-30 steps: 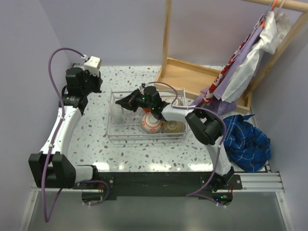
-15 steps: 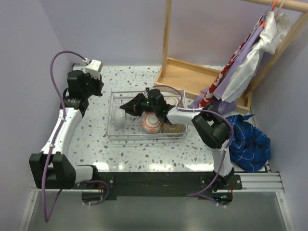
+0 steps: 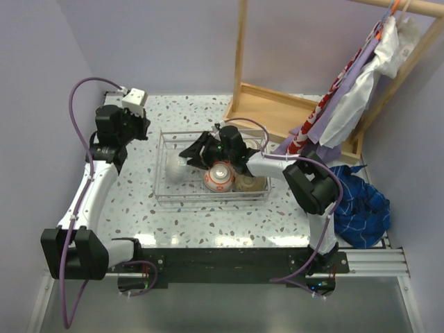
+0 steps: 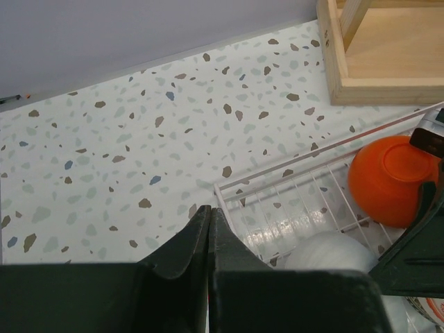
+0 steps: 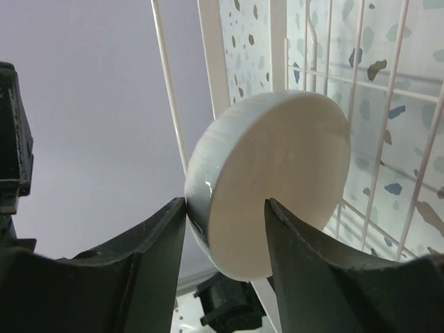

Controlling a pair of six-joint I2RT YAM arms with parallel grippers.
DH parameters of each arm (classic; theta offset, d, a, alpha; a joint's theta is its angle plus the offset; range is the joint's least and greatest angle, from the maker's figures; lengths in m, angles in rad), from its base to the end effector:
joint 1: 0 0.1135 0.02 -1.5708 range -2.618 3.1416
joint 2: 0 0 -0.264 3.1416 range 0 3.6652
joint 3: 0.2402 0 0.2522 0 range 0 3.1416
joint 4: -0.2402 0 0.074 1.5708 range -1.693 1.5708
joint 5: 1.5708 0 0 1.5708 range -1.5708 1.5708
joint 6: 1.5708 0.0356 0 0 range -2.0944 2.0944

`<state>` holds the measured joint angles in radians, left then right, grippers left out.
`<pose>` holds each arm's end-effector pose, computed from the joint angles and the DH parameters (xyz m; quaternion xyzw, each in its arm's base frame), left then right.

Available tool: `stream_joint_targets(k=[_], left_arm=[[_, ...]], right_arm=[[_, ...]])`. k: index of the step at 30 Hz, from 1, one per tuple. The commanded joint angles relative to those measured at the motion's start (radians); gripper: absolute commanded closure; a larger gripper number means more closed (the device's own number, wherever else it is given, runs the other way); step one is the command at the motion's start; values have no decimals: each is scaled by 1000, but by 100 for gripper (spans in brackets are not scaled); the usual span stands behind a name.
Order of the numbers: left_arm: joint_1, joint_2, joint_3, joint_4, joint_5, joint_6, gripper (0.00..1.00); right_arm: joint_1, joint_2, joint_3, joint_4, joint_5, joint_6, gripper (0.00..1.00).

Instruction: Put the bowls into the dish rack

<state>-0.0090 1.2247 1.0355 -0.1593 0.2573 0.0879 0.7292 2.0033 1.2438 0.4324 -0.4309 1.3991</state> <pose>0.2841 -0.0116 0.3377 0.1129 0.8077 -0.0825 0.5728 0.3259 0.3111 0.1939 0.1434 0.7908 0.5819 0.1242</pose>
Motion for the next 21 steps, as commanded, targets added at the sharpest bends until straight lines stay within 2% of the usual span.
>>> stream_joint_targets(k=[1,3,9,17,21], left_arm=[[-3,-40,-18,76,23,-33,95],[-3,-48,-26,96,28,-48,95],[-3,-65,-37,125,33,-66,94],[-3,-106,-72,142,37,-80,93],[-3,-120,-77,142,42,-80,93]], right_arm=[[-48,-69,32,-190,-38,-153,46],[-63,-90,80,-300,-55,-204,43],[-108,-130,164,-467,-63,-363,39],[-108,-133,181,-393,-69,-385,38],[-108,-158,219,-377,-100,-458,36]])
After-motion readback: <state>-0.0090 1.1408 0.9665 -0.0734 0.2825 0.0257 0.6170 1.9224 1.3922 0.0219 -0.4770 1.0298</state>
